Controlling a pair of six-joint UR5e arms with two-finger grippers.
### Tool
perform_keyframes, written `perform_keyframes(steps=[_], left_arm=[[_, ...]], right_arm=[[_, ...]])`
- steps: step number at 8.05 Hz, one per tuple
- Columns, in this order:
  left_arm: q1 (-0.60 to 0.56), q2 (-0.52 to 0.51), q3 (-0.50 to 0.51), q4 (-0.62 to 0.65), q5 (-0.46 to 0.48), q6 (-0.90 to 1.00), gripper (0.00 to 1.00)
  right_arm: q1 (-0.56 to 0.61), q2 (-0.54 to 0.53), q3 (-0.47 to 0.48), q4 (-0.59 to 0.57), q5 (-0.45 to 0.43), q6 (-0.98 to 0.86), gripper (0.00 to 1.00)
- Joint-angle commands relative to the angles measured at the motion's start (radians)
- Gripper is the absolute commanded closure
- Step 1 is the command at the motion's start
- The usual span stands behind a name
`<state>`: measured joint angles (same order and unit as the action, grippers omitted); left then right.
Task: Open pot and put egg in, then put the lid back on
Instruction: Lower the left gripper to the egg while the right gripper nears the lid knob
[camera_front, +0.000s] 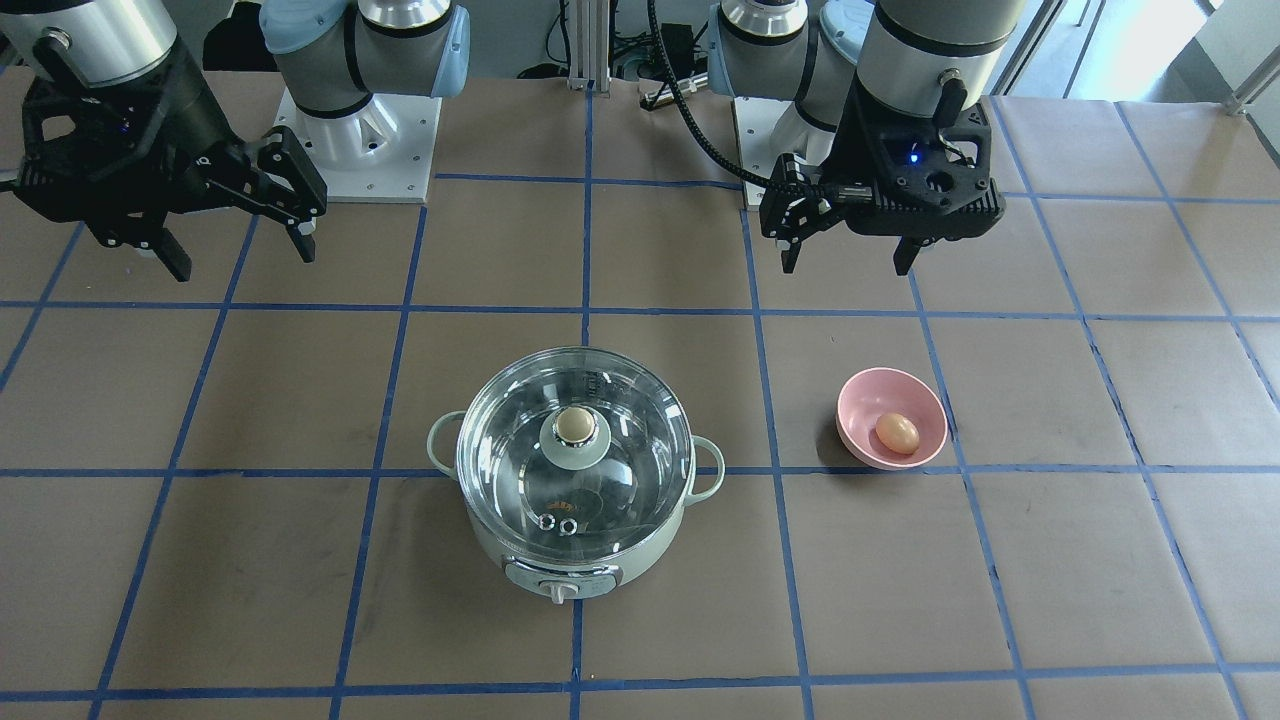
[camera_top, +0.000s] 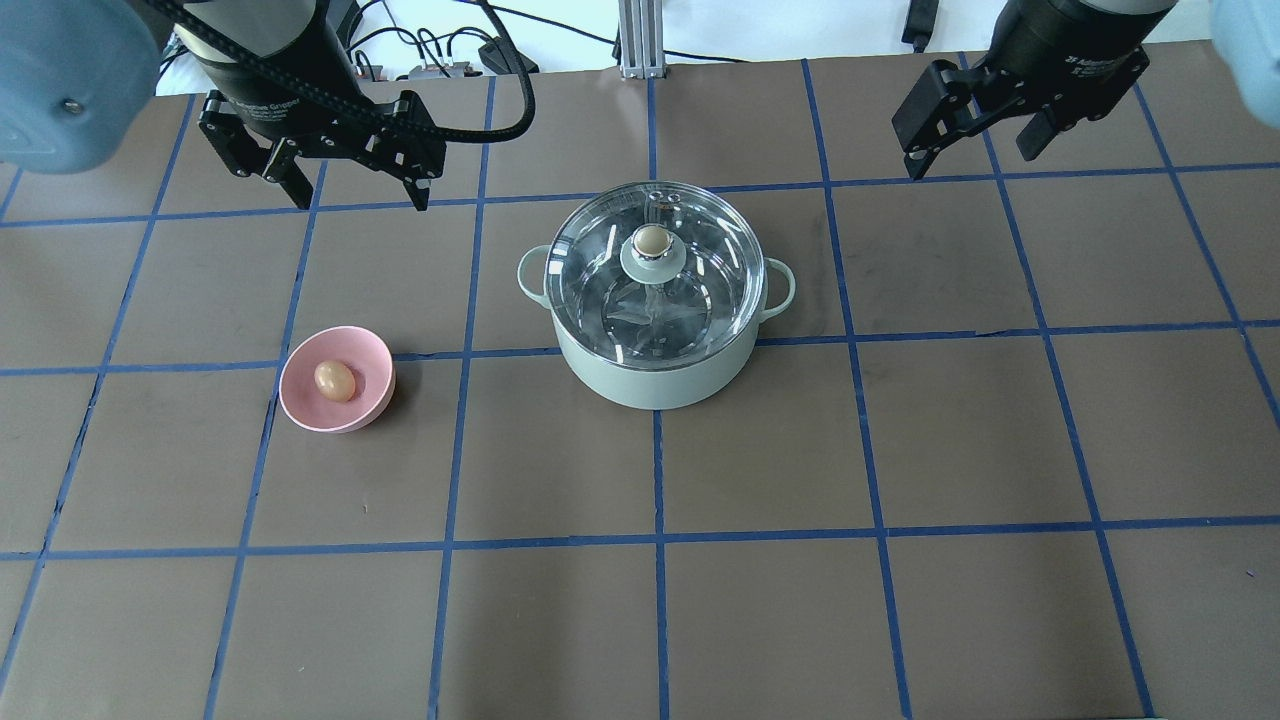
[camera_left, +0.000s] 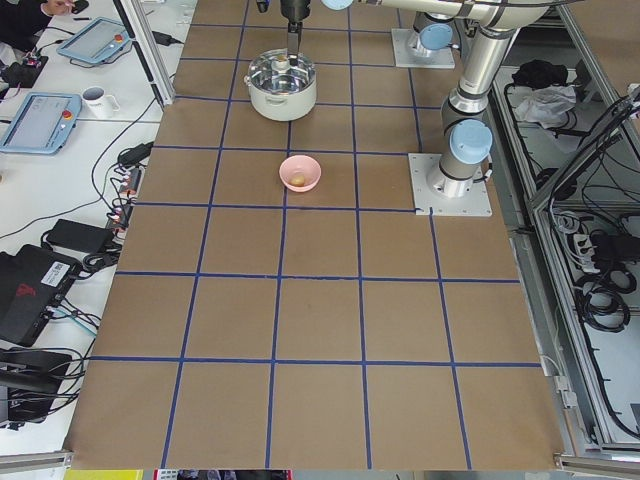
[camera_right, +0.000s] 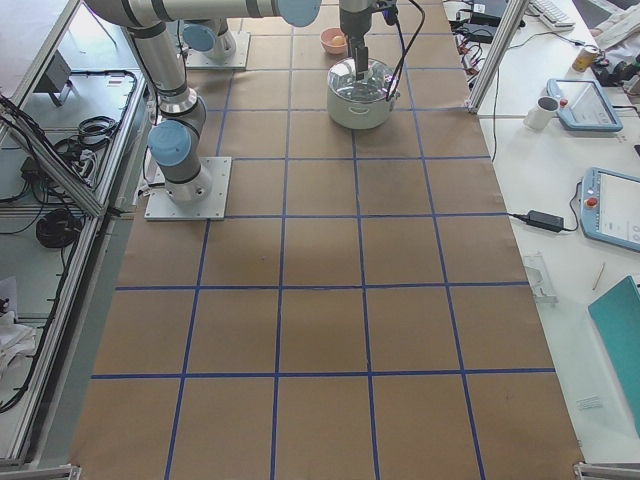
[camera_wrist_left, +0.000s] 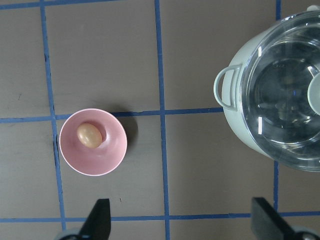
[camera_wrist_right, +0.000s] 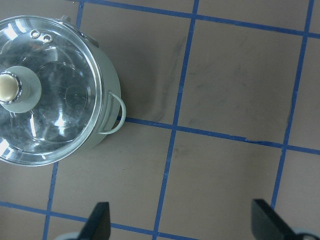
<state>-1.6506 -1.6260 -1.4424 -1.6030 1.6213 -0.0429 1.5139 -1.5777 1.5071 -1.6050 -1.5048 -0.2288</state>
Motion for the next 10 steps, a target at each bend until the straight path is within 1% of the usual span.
perform_keyframes(steps=[1,3,4,5,6,7,8,9,10], left_arm=[[0.002,-0.001,-0.004,0.003,-0.001,0.008,0.0],[0.009,0.008,-0.013,0.031,0.0,0.026,0.0],[0.024,0.009,-0.041,0.029,-0.003,0.047,0.0],[0.058,0.009,-0.123,0.049,0.0,0.069,0.0],[0.121,0.003,-0.221,0.155,0.002,0.116,0.0],[0.237,-0.009,-0.289,0.208,-0.003,0.188,0.0],[0.299,-0.026,-0.326,0.21,-0.02,0.23,0.0],[0.313,-0.09,-0.34,0.219,-0.03,0.262,0.0],[0.325,-0.162,-0.345,0.248,-0.032,0.267,0.0]], right_arm=[[0.0,-0.001,-0.001,-0.004,0.003,0.005,0.0],[0.006,-0.007,-0.002,0.002,-0.006,0.016,0.0],[0.008,-0.007,-0.002,0.005,-0.011,0.016,0.0],[0.008,-0.005,-0.001,0.008,-0.011,0.016,0.0],[0.008,-0.002,0.001,0.02,-0.002,0.014,0.0],[0.005,0.002,0.001,0.084,0.001,-0.003,0.0],[0.002,0.004,0.002,0.092,0.0,-0.032,0.0],[0.006,-0.001,0.001,0.082,-0.009,-0.017,0.0],[0.008,0.001,-0.002,0.074,-0.014,0.043,0.0]])
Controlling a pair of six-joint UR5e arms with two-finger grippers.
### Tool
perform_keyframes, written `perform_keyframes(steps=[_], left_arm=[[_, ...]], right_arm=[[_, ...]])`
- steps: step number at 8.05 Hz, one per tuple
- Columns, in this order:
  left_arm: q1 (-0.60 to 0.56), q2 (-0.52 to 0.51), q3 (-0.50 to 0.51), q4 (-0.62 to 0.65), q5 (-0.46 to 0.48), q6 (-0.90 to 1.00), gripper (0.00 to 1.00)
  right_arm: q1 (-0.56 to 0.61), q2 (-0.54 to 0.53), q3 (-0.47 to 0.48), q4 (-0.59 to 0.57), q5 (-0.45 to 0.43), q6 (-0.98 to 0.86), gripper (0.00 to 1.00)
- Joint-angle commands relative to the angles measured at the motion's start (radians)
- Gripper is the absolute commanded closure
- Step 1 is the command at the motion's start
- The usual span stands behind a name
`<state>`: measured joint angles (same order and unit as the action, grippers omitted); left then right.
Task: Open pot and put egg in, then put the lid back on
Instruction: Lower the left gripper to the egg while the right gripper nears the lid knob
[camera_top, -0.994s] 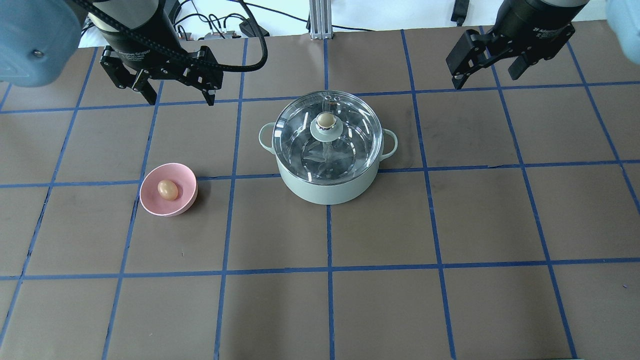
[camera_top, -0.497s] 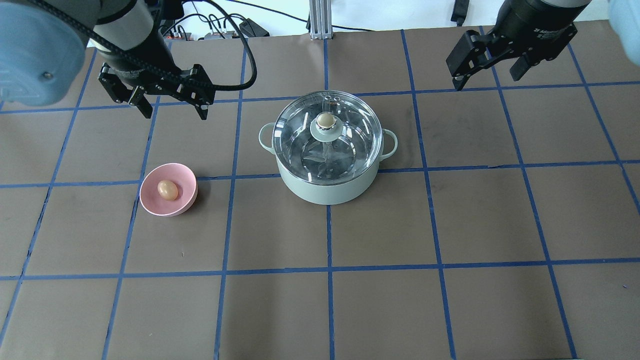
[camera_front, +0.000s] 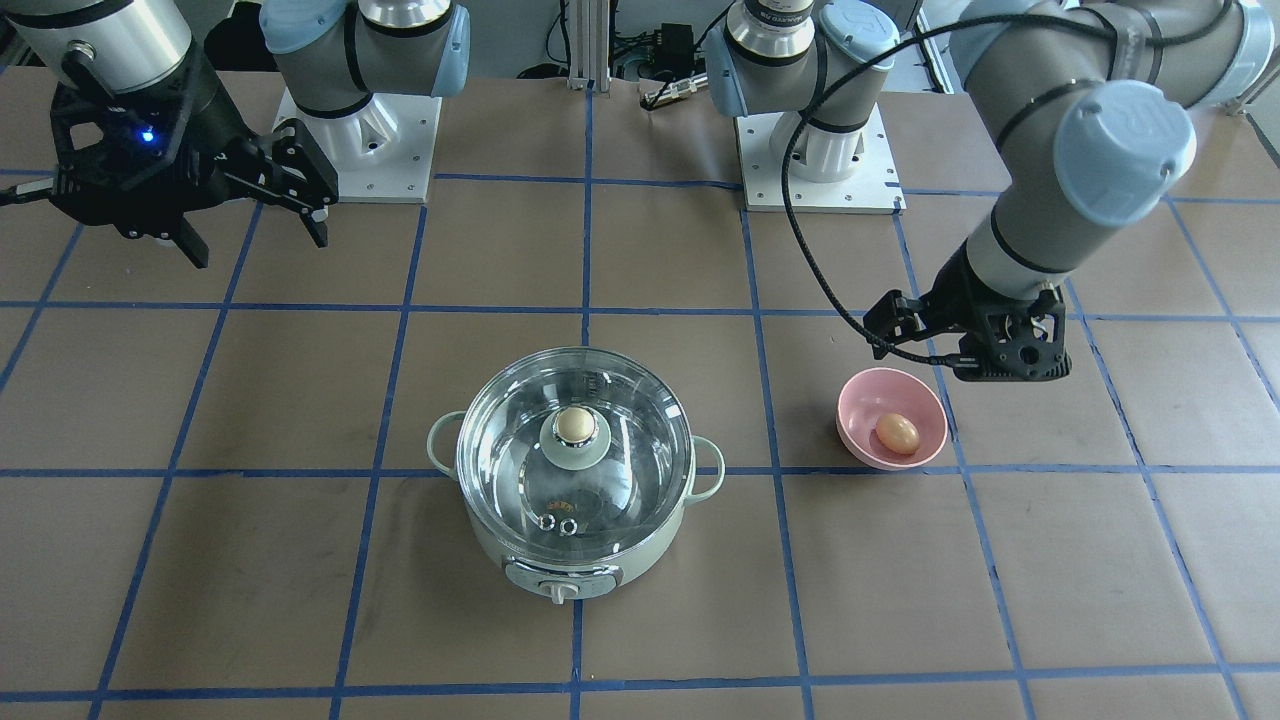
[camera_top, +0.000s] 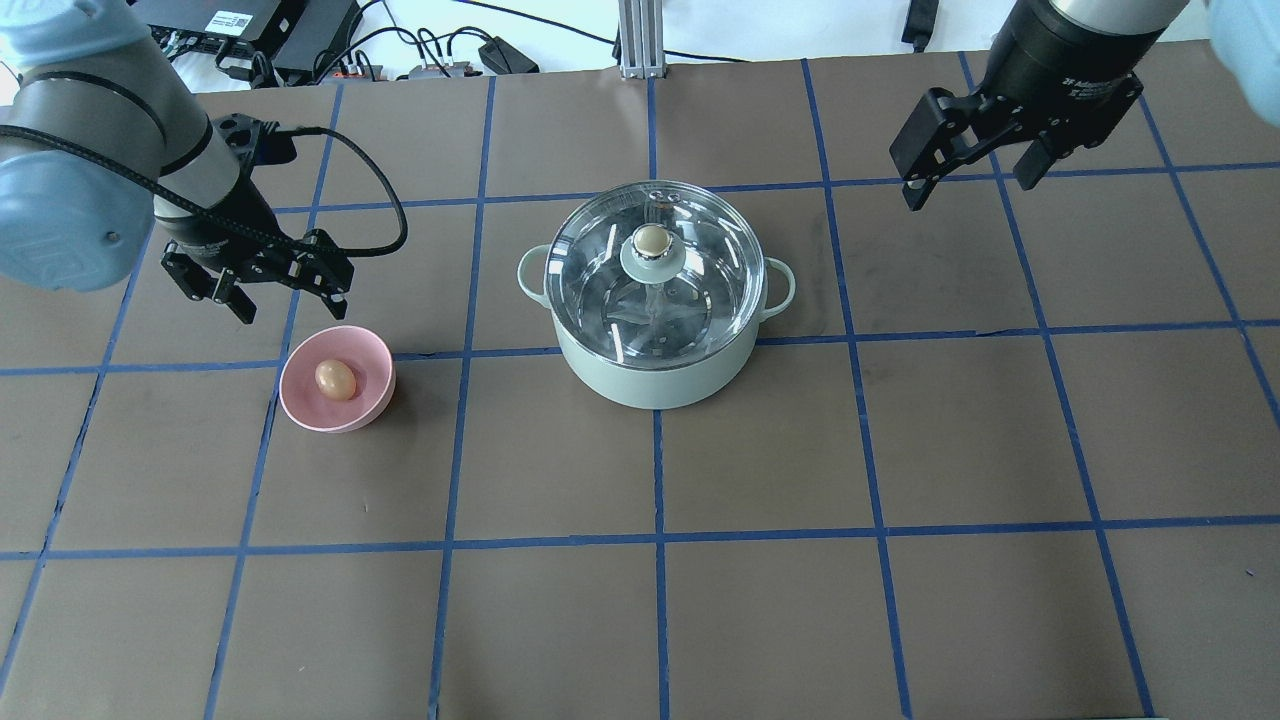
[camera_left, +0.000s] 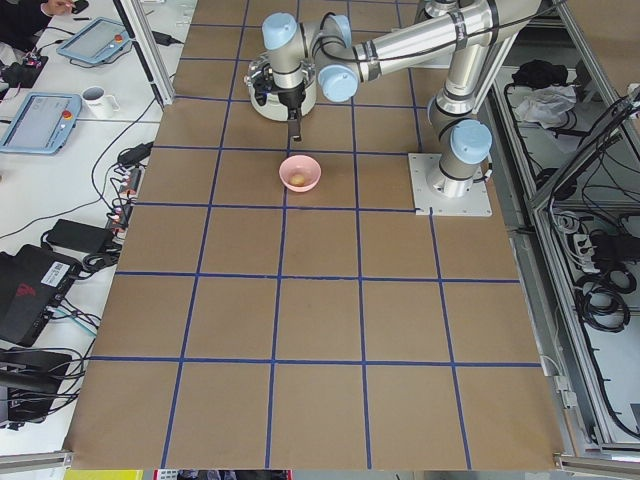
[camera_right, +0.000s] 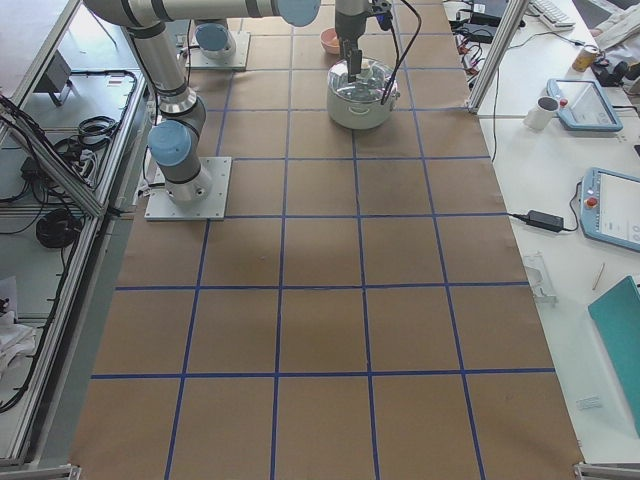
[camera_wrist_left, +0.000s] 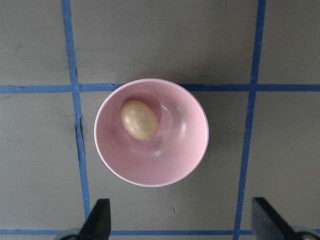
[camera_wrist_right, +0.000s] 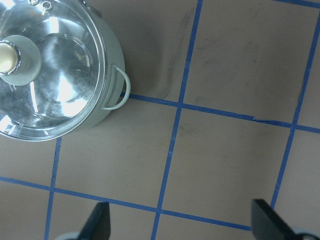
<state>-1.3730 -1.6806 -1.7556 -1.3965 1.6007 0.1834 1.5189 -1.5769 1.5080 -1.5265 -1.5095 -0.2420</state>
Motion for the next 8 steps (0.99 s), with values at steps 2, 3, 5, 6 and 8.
perform_keyframes(steps=[2,3,5,6,8], left_arm=[[0.049,-0.151,-0.073,0.051,-0.011,0.042,0.0],[0.049,-0.171,-0.102,0.082,-0.001,0.045,0.0],[0.049,-0.209,-0.123,0.131,-0.001,0.048,0.0],[0.049,-0.214,-0.122,0.133,0.004,0.057,0.0],[0.049,-0.231,-0.122,0.168,0.004,0.064,0.0]], right_arm=[[0.091,0.066,-0.02,-0.096,-0.009,0.215,0.0],[0.172,0.112,-0.034,-0.159,-0.009,0.337,0.0],[0.268,0.205,-0.052,-0.277,-0.009,0.516,0.0],[0.312,0.244,-0.052,-0.317,-0.012,0.57,0.0],[0.378,0.322,-0.052,-0.42,-0.067,0.66,0.0]])
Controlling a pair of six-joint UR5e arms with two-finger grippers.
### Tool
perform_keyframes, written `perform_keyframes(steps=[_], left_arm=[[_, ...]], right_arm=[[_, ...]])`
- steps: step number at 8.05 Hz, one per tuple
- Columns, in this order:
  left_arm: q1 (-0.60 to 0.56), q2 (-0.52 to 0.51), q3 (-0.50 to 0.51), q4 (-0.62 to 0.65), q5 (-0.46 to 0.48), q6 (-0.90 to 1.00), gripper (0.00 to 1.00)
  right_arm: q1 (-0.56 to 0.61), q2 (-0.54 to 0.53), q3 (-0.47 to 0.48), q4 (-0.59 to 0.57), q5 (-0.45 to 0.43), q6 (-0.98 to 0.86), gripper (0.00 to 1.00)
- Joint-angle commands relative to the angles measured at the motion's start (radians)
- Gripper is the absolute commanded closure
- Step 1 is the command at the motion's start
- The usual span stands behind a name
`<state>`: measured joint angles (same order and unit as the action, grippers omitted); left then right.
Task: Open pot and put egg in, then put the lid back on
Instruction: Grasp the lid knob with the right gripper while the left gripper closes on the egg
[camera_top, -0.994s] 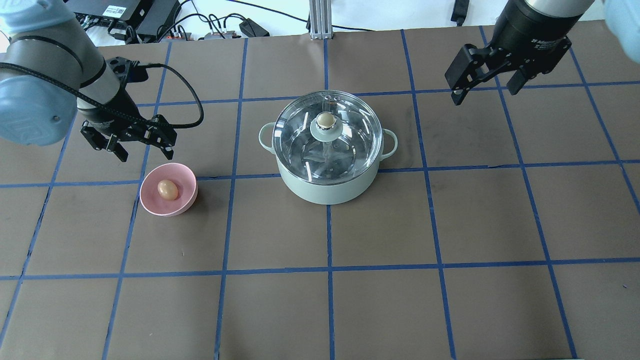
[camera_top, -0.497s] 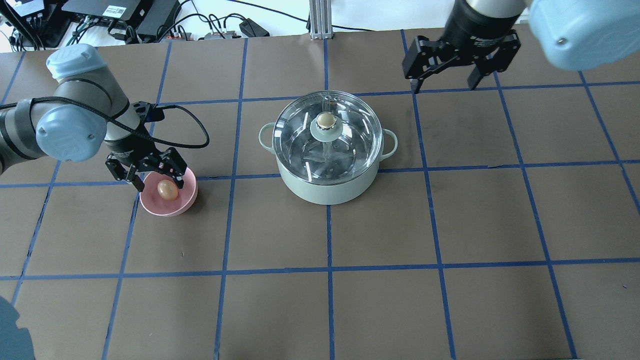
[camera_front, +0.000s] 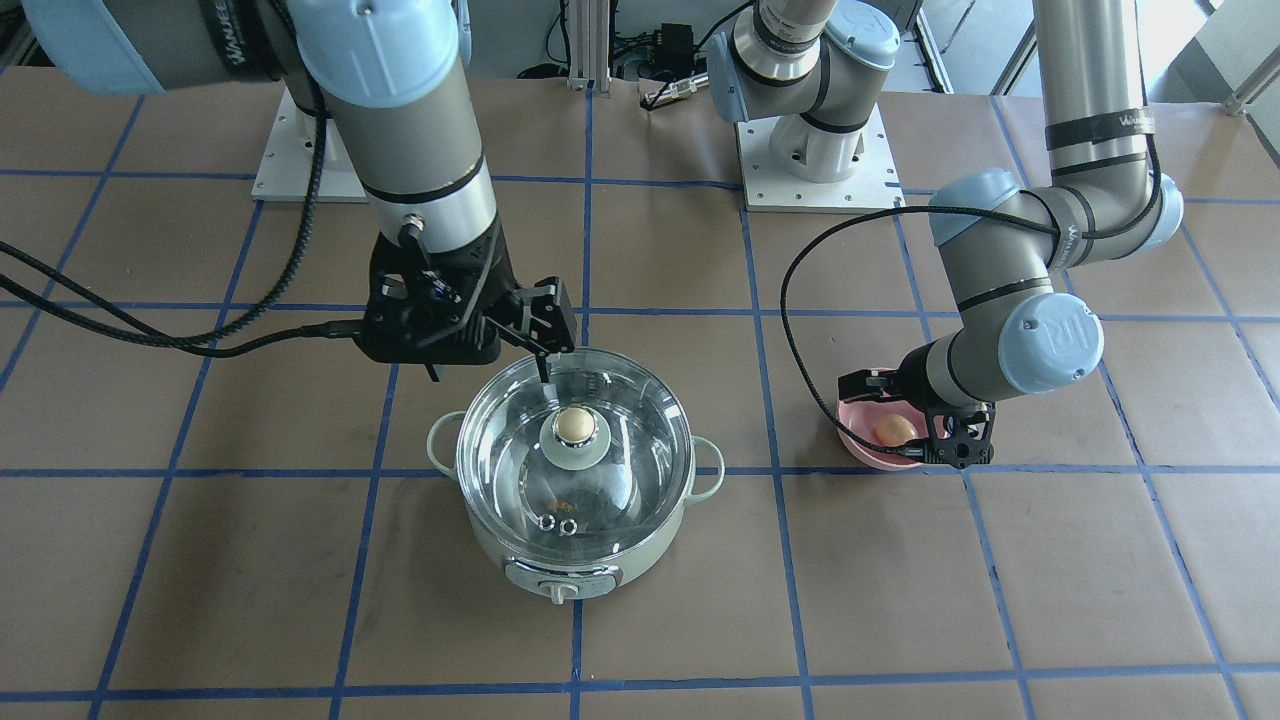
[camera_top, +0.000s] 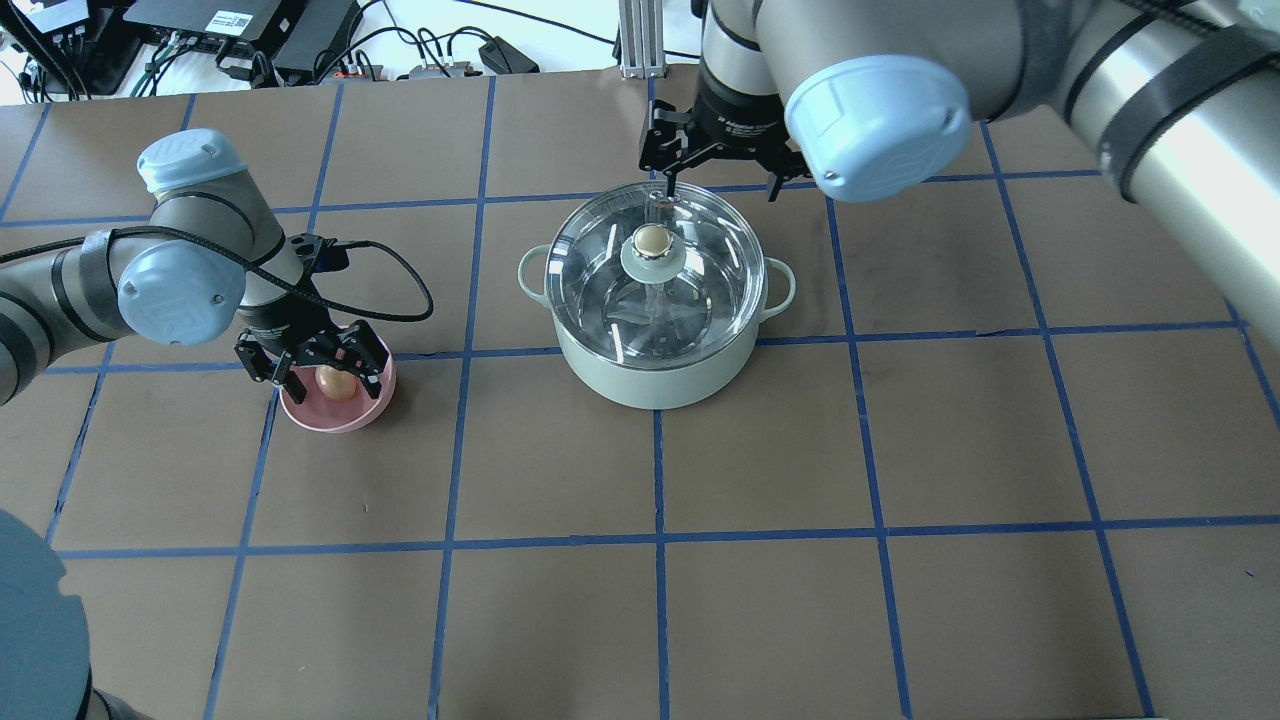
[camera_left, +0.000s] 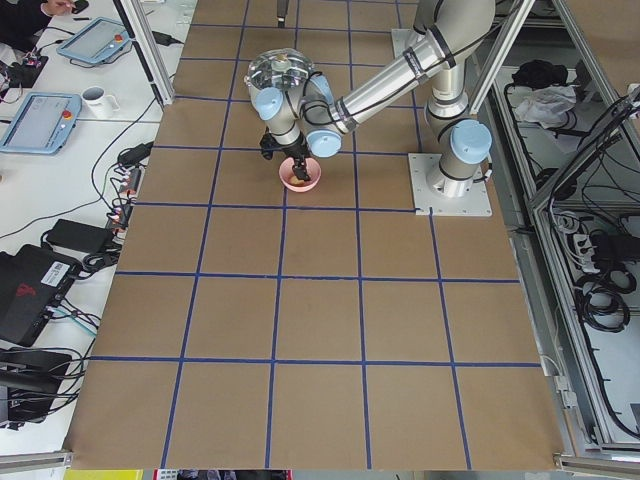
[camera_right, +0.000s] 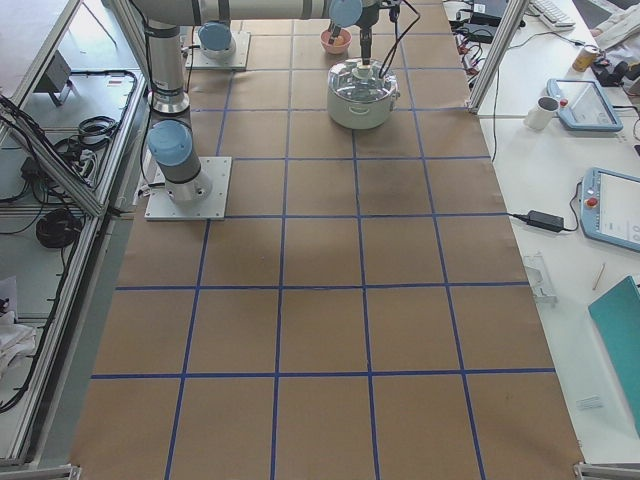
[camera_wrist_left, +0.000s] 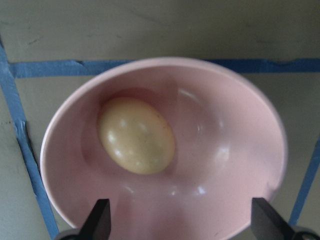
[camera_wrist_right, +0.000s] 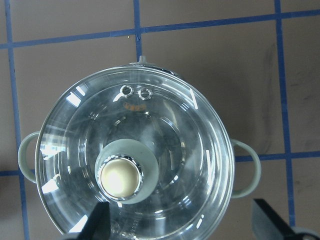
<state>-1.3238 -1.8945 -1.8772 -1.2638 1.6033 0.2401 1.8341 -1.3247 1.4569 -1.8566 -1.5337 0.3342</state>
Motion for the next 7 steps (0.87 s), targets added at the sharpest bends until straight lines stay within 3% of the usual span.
perform_keyframes(steps=[1,3,5,7], left_arm=[[0.0,-0.024,0.0,0.053,0.001,0.007,0.0],[0.002,-0.037,0.001,0.083,0.0,0.007,0.0],[0.002,-0.047,0.0,0.086,0.001,0.007,0.0],[0.002,-0.051,0.001,0.105,0.001,0.007,0.0]], right_arm=[[0.082,0.111,0.0,-0.12,-0.042,0.144,0.0],[0.097,0.174,0.0,-0.197,-0.043,0.192,0.0],[0.097,0.185,0.01,-0.196,-0.043,0.198,0.08],[0.097,0.183,0.008,-0.191,-0.045,0.198,0.27]])
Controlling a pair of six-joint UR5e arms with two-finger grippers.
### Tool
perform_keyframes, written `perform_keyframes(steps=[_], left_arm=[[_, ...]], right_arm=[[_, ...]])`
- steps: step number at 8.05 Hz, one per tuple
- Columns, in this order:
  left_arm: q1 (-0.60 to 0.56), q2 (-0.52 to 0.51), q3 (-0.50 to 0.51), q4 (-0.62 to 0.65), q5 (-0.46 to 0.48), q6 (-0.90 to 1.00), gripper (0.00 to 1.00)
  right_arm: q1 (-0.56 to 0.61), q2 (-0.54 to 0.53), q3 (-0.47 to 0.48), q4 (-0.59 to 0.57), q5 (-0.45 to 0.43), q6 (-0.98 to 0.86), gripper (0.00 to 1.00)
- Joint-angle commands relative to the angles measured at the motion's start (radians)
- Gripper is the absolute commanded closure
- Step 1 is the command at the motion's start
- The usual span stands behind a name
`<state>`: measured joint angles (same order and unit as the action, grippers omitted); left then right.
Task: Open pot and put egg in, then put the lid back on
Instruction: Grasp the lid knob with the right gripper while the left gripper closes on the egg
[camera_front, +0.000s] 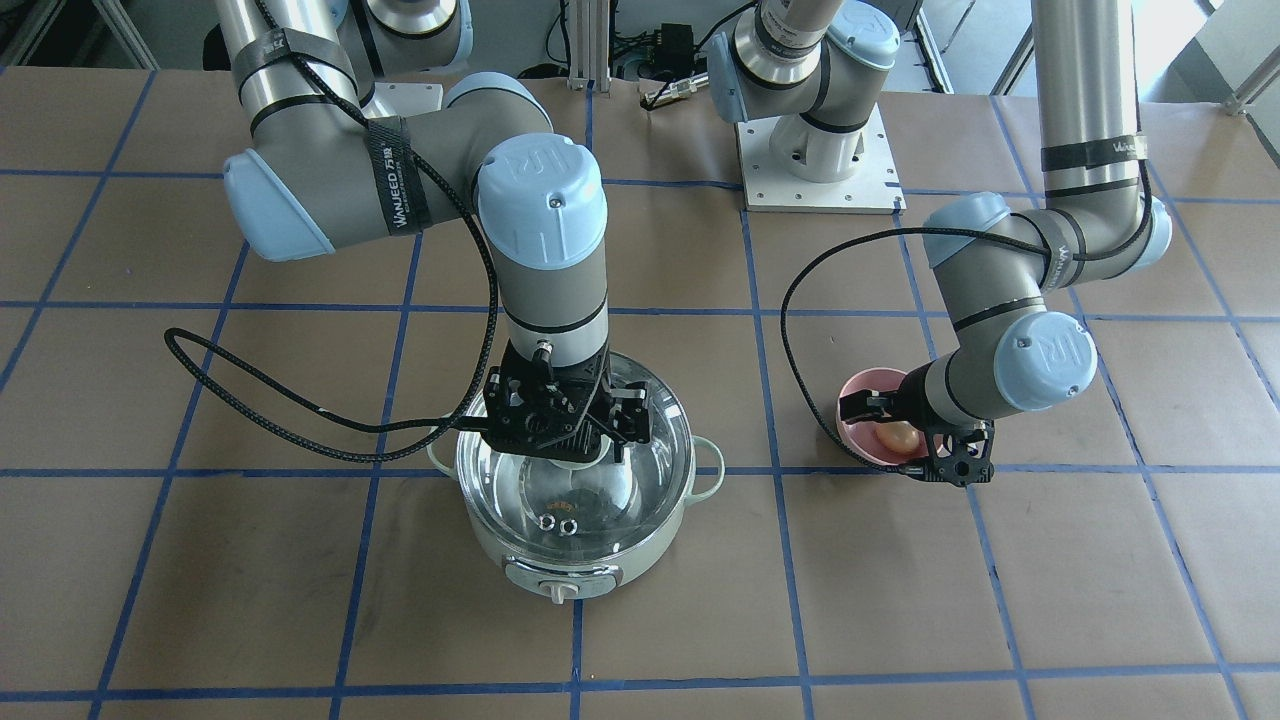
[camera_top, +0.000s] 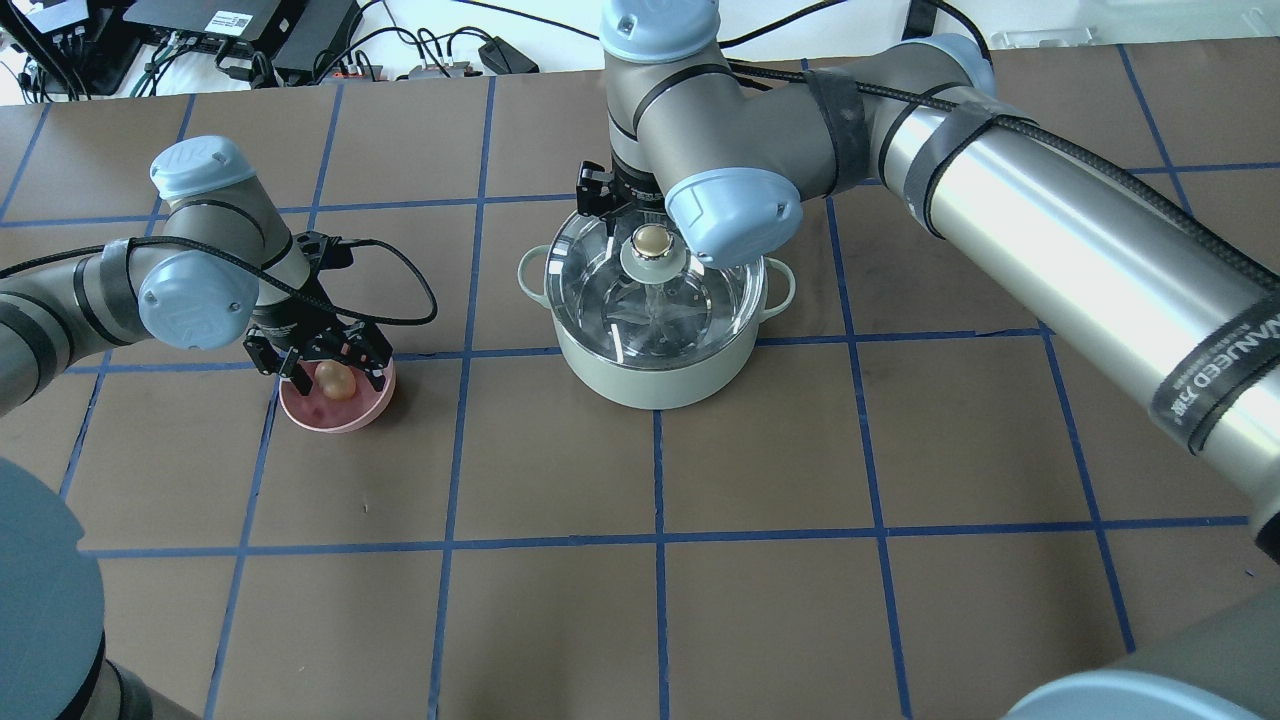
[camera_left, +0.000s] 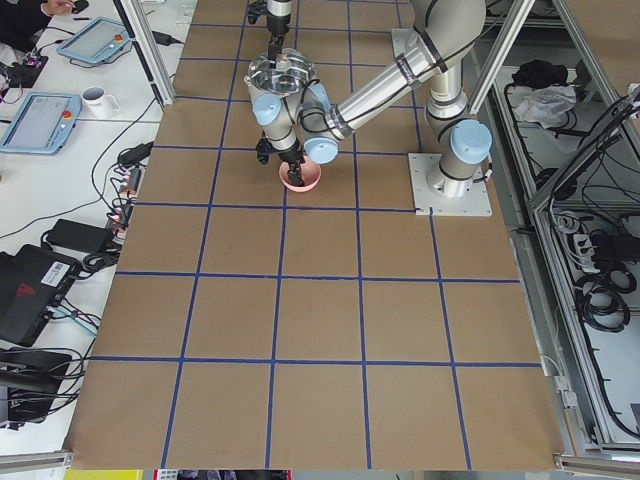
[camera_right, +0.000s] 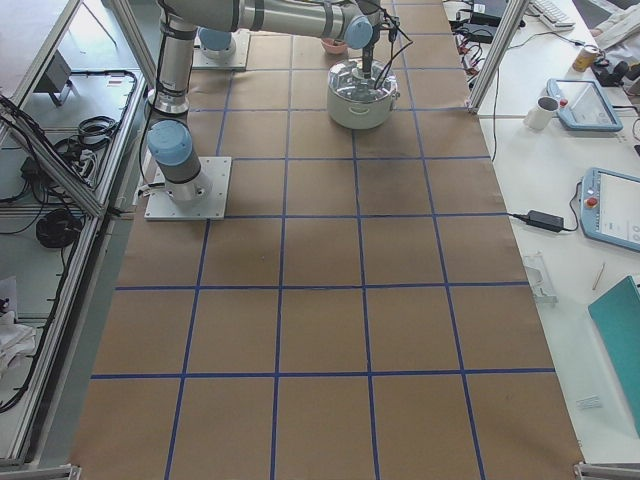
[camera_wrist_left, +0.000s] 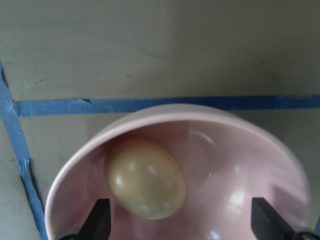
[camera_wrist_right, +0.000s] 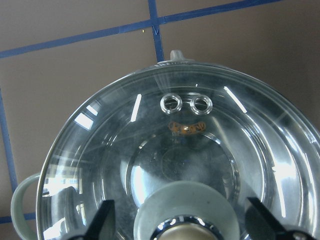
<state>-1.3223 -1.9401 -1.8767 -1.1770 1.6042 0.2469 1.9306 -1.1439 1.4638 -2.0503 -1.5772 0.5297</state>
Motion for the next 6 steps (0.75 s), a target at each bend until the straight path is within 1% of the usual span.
perform_keyframes(steps=[1,2,3,4,5,6], left_arm=[[0.0,-0.008,-0.001,0.026,0.0,0.0,0.0],[0.0,-0.011,-0.001,0.026,0.002,0.0,0.0],[0.0,-0.014,-0.001,0.031,0.002,0.0,0.0],[0.0,-0.016,-0.001,0.036,0.003,0.0,0.03],[0.0,-0.017,-0.001,0.037,0.003,0.0,0.03],[0.0,-0.02,-0.001,0.039,0.002,0.0,0.08]], right_arm=[[0.001,-0.002,-0.002,0.01,0.0,0.0,0.36],[0.001,-0.002,-0.002,0.01,0.003,0.001,0.4],[0.001,-0.002,-0.005,0.012,0.003,-0.008,0.51],[0.001,-0.003,-0.008,0.028,0.0,-0.013,0.63],[0.001,-0.008,-0.011,0.033,0.003,-0.014,0.71],[0.001,-0.01,-0.013,0.035,0.006,-0.016,0.76]])
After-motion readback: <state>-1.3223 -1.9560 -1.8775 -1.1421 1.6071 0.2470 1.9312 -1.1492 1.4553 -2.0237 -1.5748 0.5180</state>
